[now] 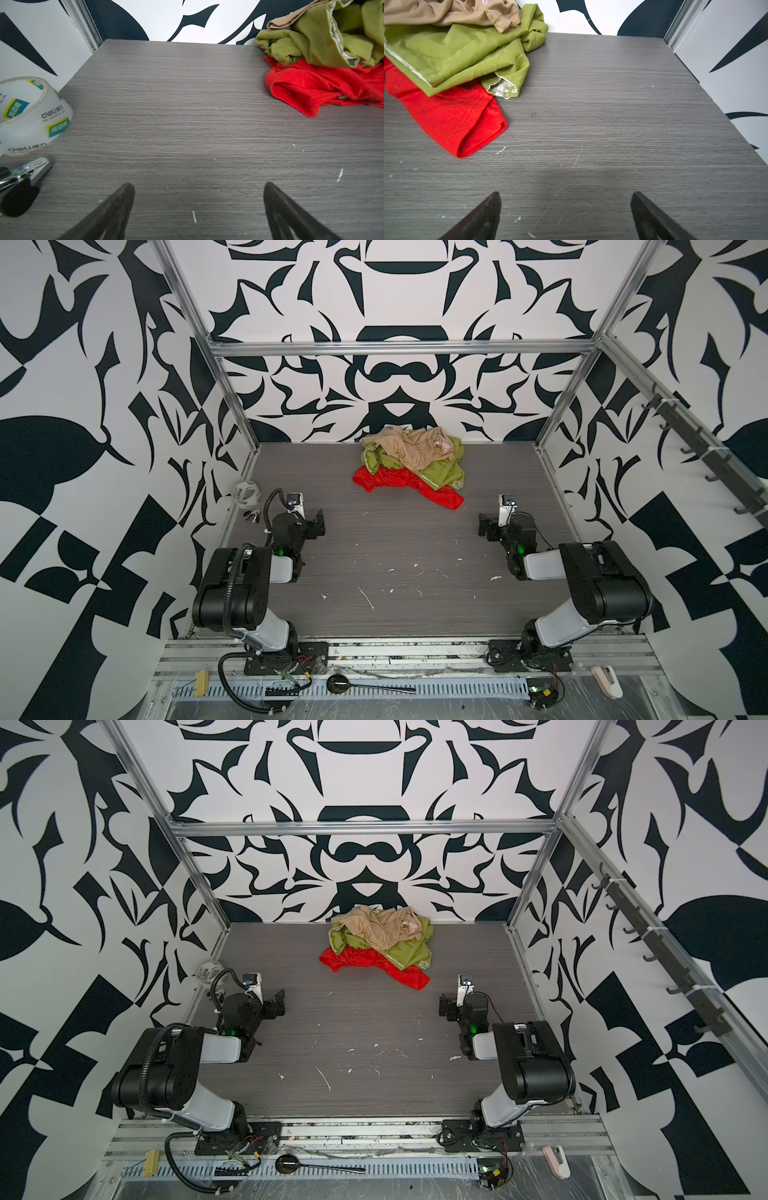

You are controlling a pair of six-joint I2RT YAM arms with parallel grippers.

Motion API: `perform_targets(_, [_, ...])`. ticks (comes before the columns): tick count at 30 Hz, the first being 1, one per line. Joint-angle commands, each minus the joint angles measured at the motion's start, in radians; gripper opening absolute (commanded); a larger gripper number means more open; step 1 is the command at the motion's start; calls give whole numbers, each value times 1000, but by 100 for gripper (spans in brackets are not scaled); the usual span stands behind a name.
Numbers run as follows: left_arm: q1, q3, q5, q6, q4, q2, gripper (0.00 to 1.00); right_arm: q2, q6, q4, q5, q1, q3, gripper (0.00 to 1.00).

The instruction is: Pick out a specific cloth from the pile

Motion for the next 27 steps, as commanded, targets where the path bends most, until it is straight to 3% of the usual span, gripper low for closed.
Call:
perform_targets(1, [-2,11,47,20,-4,-11,99,-27,5,51,-18,-1,-14,99])
perform_targets(4, [-3,12,88,38,-22,-36,99,-28,4,92,-20,0,-35,99])
perform_targets(8, [-6,49,42,23,-133,-94,99,-50,8,114,-11,1,-53,99])
perform_targets(13, [-6,164,18,-4,-400,-200,99,-201,14,-82,24,1,-13,99])
perform_targets(16, [-7,237,-11,-85,-515,-231,99,-271,24,-190,52,1,25,99])
perform_targets(19, [-7,310,-14,-205,-591,-229,99,-327,45,-164,54,2,23,99])
perform_targets(27, [-8,442,131,-432,-689,-172,99,-346,211,-139,34,27,49,100])
